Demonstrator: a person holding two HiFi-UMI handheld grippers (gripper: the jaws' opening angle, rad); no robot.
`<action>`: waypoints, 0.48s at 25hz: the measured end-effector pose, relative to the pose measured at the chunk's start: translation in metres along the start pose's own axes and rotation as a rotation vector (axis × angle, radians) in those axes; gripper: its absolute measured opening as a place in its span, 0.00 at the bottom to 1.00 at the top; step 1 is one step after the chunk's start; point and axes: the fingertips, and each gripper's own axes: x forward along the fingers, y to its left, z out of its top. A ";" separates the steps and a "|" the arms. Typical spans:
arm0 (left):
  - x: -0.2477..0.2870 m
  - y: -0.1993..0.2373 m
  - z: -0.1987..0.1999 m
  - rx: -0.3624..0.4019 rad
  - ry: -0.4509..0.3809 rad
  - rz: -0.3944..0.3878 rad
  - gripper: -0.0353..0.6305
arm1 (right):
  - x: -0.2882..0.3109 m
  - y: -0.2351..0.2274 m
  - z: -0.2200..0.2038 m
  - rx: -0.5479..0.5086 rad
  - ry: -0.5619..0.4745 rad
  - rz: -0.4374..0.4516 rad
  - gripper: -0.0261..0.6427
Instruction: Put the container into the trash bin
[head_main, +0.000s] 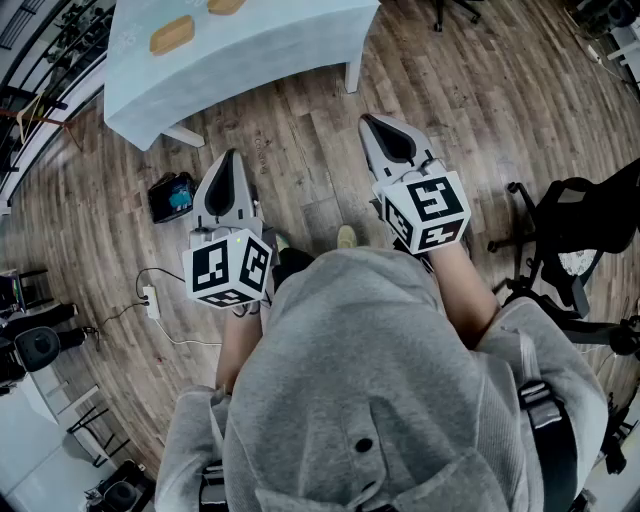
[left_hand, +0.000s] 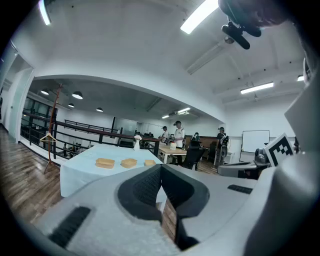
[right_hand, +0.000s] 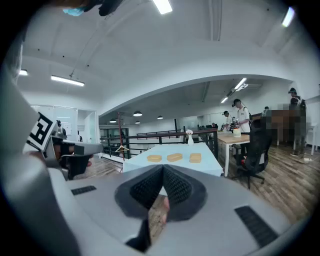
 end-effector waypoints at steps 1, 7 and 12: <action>0.000 -0.002 0.000 0.001 0.001 -0.001 0.08 | -0.001 0.000 -0.001 -0.001 0.001 0.001 0.08; -0.002 -0.011 -0.003 0.003 0.007 0.001 0.08 | -0.006 0.001 -0.003 -0.009 0.001 0.020 0.08; -0.005 -0.008 -0.003 0.005 0.009 0.008 0.08 | -0.004 0.015 -0.004 0.039 -0.030 0.124 0.08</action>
